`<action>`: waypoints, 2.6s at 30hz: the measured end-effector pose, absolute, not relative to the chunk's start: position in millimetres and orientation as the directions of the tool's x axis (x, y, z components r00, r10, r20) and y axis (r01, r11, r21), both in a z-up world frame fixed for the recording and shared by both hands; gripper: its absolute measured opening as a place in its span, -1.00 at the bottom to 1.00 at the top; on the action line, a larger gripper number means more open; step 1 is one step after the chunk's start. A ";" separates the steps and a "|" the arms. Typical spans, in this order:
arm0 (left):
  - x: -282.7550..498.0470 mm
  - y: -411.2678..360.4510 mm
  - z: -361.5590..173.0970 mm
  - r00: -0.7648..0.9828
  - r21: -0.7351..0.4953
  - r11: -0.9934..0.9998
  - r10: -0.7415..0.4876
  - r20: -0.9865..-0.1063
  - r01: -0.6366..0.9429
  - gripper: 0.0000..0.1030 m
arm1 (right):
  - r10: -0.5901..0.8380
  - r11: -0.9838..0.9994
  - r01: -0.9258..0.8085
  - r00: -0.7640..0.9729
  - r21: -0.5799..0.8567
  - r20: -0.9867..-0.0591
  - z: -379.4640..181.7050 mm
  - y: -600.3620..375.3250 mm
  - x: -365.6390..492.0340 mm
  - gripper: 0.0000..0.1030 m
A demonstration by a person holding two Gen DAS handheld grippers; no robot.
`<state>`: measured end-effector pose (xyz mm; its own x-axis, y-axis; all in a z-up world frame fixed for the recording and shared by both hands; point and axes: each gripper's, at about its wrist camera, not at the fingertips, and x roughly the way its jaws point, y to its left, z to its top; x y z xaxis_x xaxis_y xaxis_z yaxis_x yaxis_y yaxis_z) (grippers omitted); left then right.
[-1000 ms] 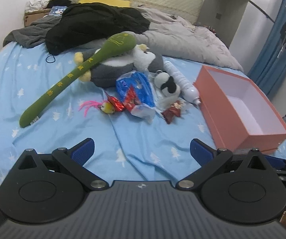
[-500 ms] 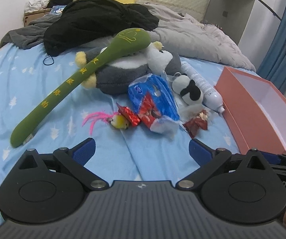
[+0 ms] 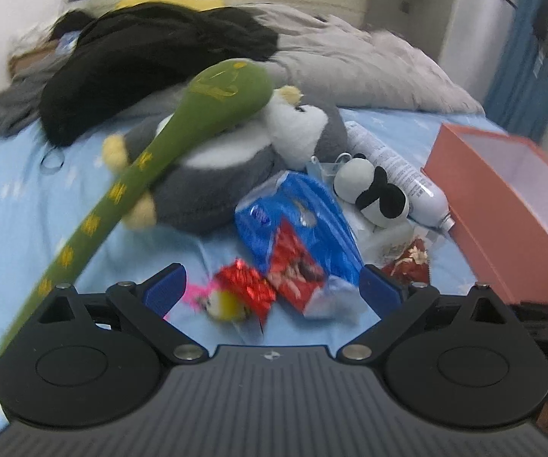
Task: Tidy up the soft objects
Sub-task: 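Grasp the red candy packet with the left tool while the right tool grasps the brown candy packet, then carry both candy packets over the pink box with both tools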
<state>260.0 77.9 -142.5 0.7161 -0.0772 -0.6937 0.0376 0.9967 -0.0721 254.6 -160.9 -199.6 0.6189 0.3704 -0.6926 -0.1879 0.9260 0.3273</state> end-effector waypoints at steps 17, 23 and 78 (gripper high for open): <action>329.3 58.3 -198.7 0.557 0.142 0.923 -0.089 -0.826 0.358 0.62 | 0.377 0.921 -0.152 0.591 0.360 -0.713 -230.2 -150.6 317.2 -0.21; 333.8 63.4 -212.6 0.528 0.145 0.919 -0.077 -0.846 0.366 0.35 | 0.393 0.913 -0.153 0.578 0.378 -0.716 -238.9 -148.2 324.5 -0.30; 225.8 54.9 -223.1 0.503 -0.007 0.986 -0.092 -0.859 0.168 0.13 | 0.395 0.918 -0.210 0.529 0.336 -0.751 -218.2 -168.6 224.6 -0.38</action>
<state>225.8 54.9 -223.1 0.5029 -0.0916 -0.8595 0.1682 0.9857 -0.0067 224.6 -168.6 -218.2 0.5288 0.3954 -0.7511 -0.2096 0.9183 0.3359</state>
